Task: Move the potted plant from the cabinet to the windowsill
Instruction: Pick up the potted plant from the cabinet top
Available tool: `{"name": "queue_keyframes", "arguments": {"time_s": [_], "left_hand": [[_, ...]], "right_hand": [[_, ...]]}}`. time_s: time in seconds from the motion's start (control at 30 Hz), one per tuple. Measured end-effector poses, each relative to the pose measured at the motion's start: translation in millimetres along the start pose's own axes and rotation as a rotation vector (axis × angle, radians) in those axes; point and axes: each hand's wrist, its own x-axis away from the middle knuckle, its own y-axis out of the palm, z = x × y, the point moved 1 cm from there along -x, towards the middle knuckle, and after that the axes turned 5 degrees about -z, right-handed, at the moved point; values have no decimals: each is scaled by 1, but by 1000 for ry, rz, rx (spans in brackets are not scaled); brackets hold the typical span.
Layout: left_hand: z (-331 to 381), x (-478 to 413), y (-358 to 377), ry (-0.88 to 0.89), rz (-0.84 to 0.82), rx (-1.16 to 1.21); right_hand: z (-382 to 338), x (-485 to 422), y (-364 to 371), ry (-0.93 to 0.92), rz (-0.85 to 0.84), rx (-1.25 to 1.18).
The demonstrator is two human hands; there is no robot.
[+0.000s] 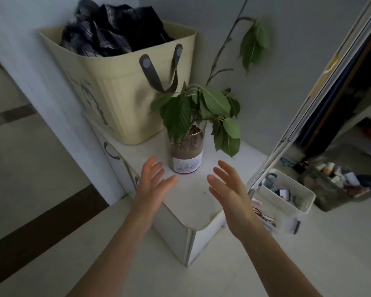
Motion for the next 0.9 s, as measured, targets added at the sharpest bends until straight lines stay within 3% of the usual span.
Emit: {"name": "queue_keyframes", "arguments": {"time_s": [0.37,0.53,0.9], "left_hand": [[-19,-87,4,122,-175,-183],[-18,-97,-1,166,-249,-310],[-21,-109,-1,195,-252,-347]], "right_hand": [[14,-79,-2,-155,-150,192],[25,-109,4,-244,-326,186],[23,-127,4,-261,-331,343]]}}
